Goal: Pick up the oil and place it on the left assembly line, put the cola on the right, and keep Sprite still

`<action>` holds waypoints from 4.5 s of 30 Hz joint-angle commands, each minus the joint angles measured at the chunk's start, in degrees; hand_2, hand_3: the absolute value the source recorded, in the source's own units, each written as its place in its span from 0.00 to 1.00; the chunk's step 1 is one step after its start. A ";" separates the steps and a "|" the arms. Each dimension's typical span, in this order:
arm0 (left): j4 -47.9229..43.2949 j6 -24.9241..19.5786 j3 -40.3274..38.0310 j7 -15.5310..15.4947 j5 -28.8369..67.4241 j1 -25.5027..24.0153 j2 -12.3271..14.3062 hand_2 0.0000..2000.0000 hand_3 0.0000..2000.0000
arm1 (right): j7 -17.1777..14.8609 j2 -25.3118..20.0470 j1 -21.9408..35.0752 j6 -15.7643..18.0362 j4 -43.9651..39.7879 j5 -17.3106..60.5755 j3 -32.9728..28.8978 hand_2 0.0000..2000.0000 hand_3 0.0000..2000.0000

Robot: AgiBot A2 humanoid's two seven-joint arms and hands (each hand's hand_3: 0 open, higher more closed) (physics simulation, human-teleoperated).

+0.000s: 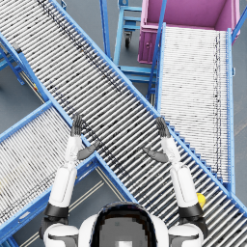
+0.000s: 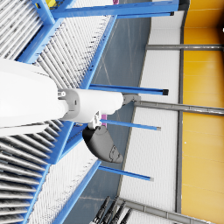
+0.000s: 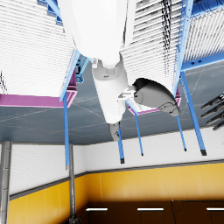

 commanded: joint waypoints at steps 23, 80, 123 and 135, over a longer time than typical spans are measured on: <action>-0.41 -3.65 -1.71 -3.64 0.00 1.98 1.56 0.00 0.00 | 3.65 -1.66 2.21 -3.61 0.92 0.00 -1.88 0.00 0.00; -8.96 -5.78 -17.72 -5.76 26.83 11.92 6.10 0.00 0.00 | 5.78 -7.04 7.62 -5.71 9.22 26.84 -17.27 0.00 0.00; -12.48 -5.78 -15.15 -5.76 26.83 5.22 8.28 0.00 0.00 | 5.78 -8.86 -6.99 -5.71 14.47 26.84 -12.81 0.00 0.00; -12.36 -5.78 -14.74 -5.76 26.83 3.27 8.95 0.00 0.00 | 5.78 -8.05 -15.16 -5.71 5.91 26.84 -7.11 0.00 0.00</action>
